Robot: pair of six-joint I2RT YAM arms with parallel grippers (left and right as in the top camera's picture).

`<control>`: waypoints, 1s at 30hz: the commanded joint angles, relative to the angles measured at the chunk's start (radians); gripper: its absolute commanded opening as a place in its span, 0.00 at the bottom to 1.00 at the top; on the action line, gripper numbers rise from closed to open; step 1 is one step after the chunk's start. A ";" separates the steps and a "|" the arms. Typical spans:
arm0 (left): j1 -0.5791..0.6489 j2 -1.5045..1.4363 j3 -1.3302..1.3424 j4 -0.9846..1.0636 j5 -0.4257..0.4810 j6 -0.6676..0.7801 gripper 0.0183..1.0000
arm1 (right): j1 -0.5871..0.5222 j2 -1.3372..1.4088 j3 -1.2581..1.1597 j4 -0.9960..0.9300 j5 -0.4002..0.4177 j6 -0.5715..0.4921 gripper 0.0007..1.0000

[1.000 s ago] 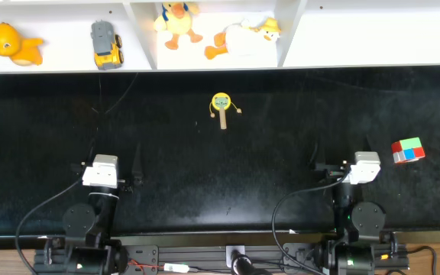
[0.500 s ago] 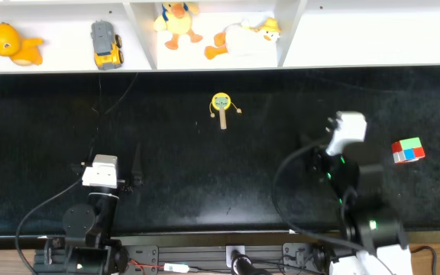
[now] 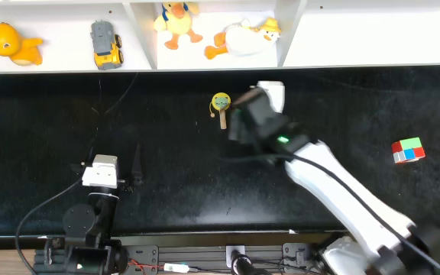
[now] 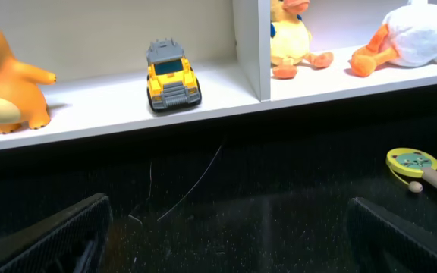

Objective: Store Toys

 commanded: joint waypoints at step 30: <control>0.005 -0.012 -0.005 -0.001 -0.005 -0.018 1.00 | 0.151 0.433 0.153 0.142 0.067 0.187 0.61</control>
